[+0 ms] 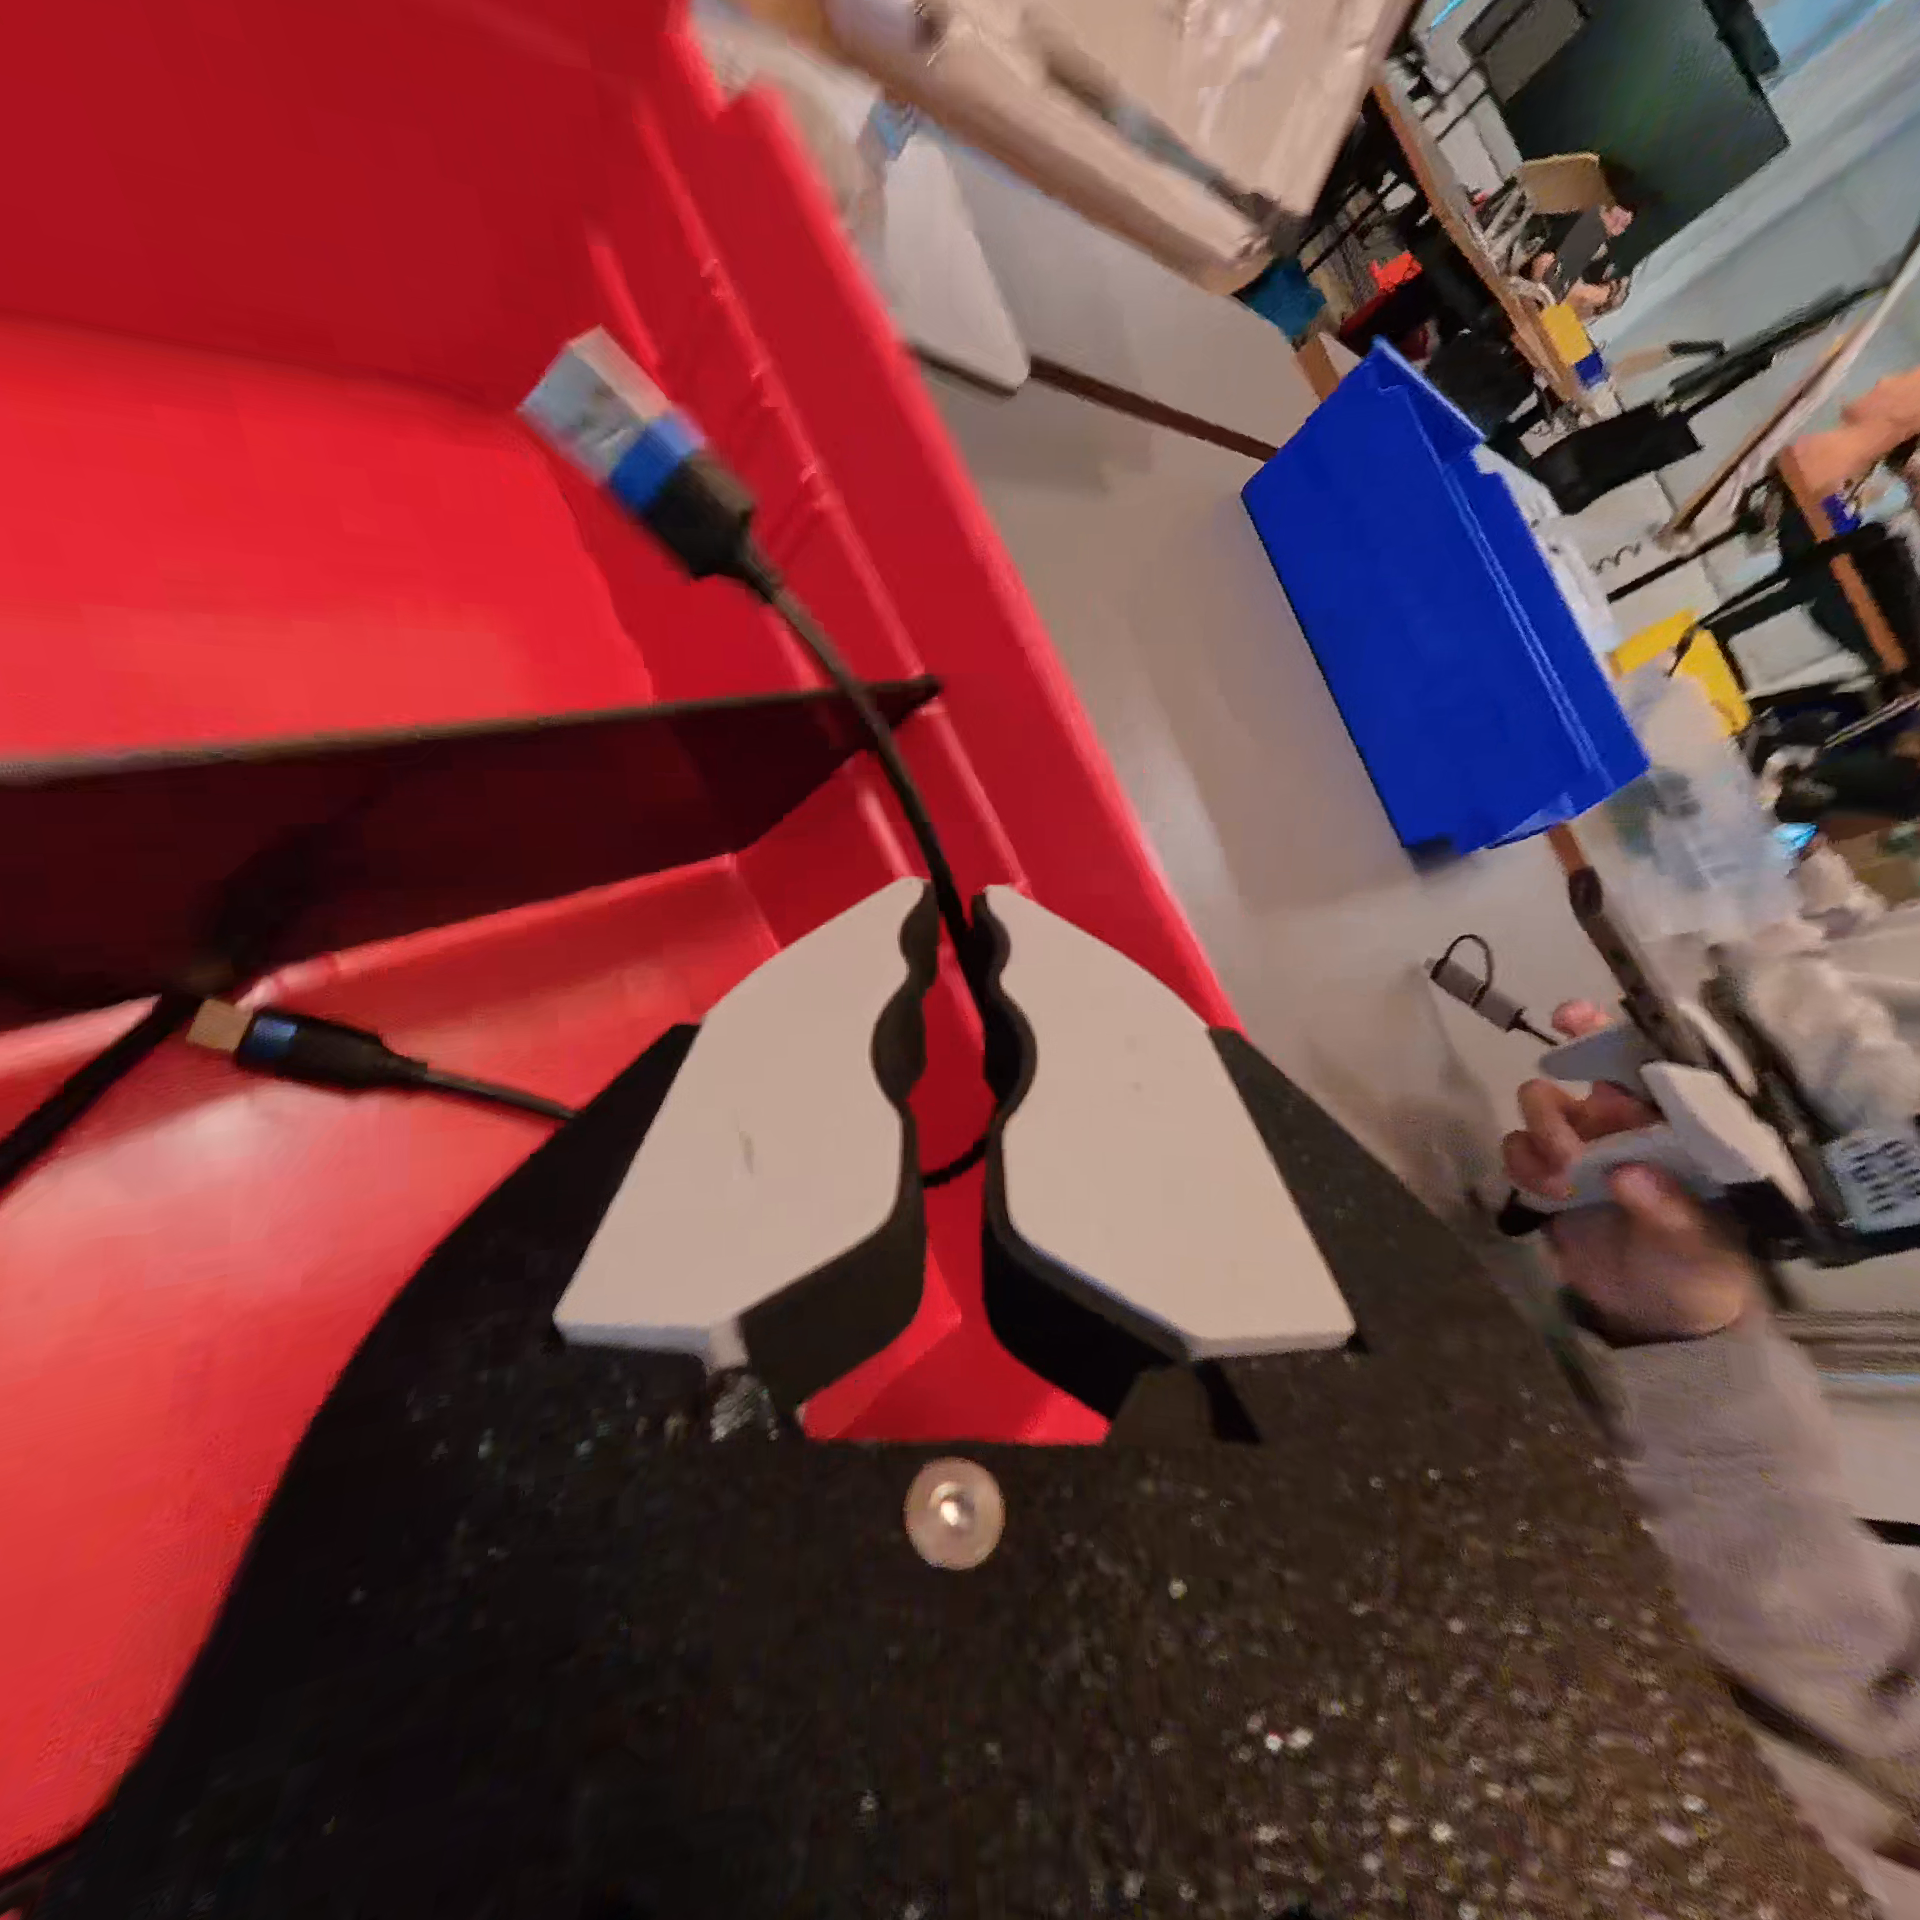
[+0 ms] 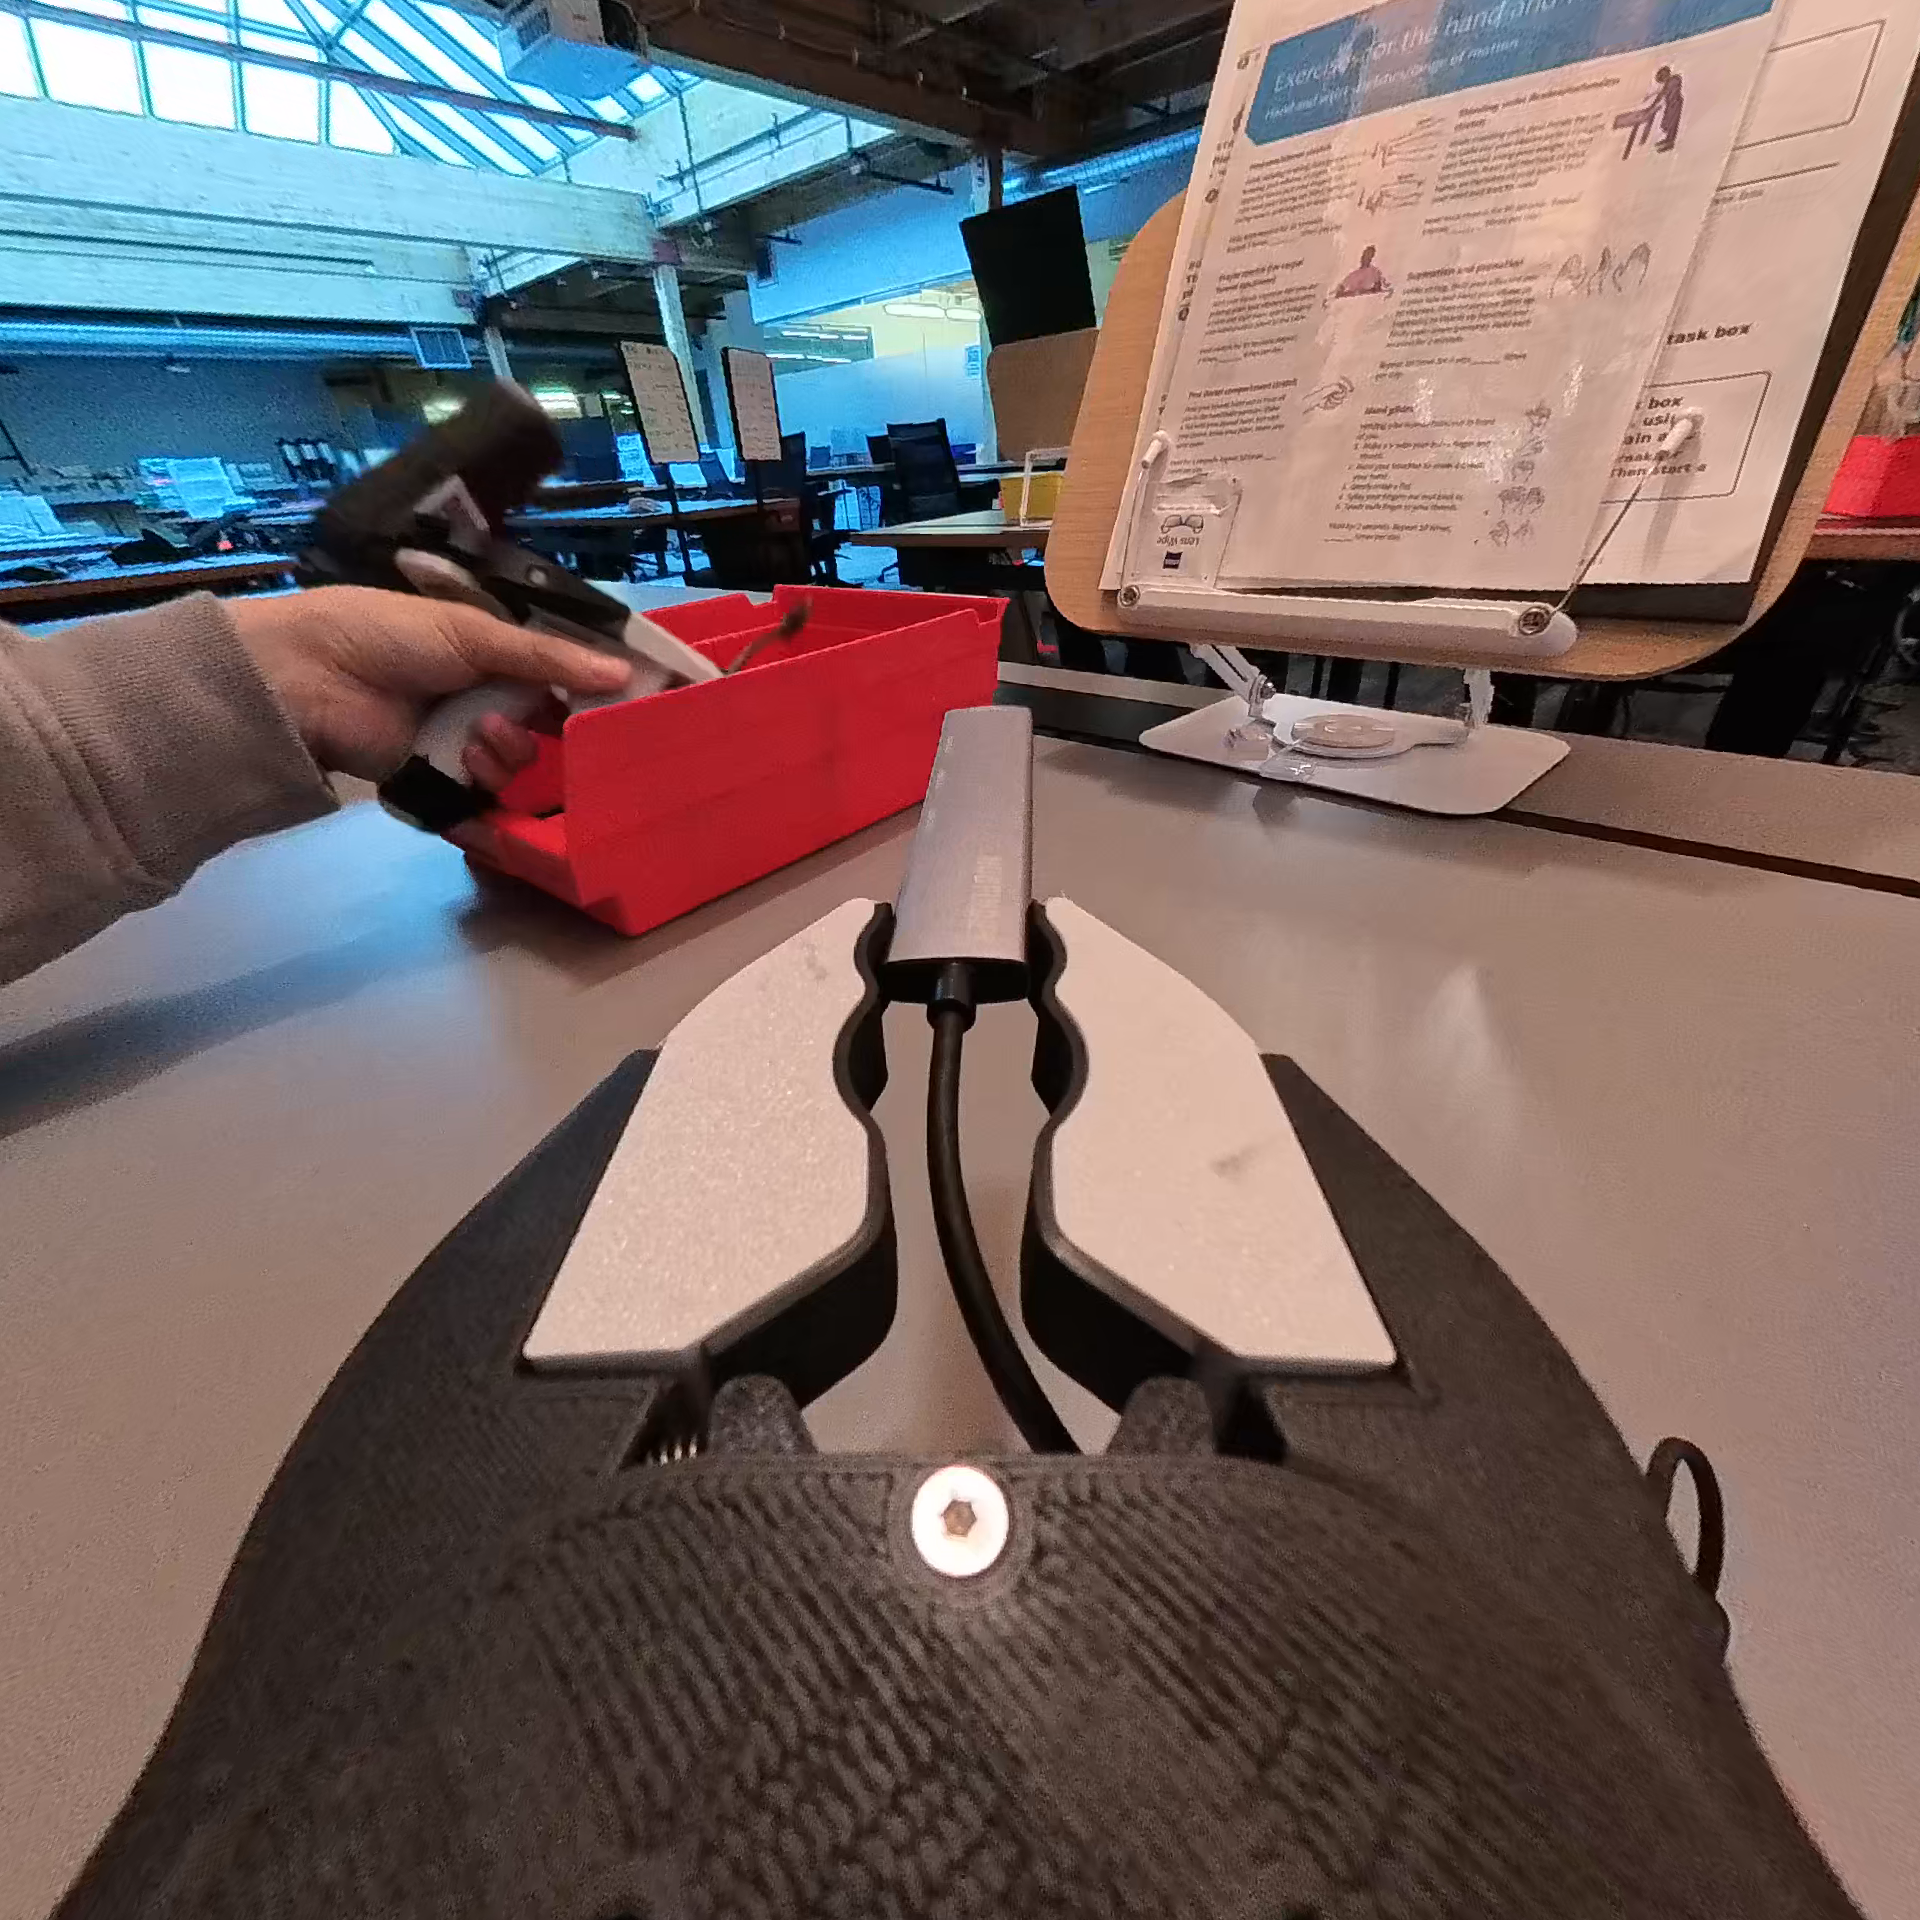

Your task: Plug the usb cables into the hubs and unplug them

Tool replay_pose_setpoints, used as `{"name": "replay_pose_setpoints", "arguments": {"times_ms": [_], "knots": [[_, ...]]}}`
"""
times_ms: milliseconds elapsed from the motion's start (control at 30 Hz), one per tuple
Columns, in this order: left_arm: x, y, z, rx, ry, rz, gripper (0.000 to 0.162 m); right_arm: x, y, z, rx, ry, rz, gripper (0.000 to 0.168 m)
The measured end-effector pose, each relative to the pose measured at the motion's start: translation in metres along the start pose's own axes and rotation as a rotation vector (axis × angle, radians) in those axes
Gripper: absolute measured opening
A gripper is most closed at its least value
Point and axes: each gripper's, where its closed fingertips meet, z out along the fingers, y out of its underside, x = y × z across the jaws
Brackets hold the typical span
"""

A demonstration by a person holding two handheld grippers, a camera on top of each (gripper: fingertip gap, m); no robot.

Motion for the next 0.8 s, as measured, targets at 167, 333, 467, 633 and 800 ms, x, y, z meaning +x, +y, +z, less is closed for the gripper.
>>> {"name": "replay_pose_setpoints", "arguments": {"times_ms": [167,333,467,633,800], "knots": [[0.046,-0.044,-0.046,0.157,-0.163,0.401,0.002,-0.001,0.0,0.0,0.0,-0.004,-0.003,0.024],[0.167,-0.067,-0.081,0.31,-0.082,0.88,0.002,0.004,-0.004,-0.004,0.038,-0.019,0.056,0.024],[0.244,-0.019,-0.067,0.21,0.212,1.146,0.002,0.01,-0.01,-0.01,0.09,-0.061,0.156,0.024],[0.25,0.081,-0.032,0.134,0.487,1.547,0.002,0.042,-0.009,-0.024,0.046,0.007,0.099,0.024],[0.178,0.168,0.006,-0.203,0.463,1.772,0.002,0.064,-0.005,-0.03,0.013,0.027,0.08,0.024]]}}
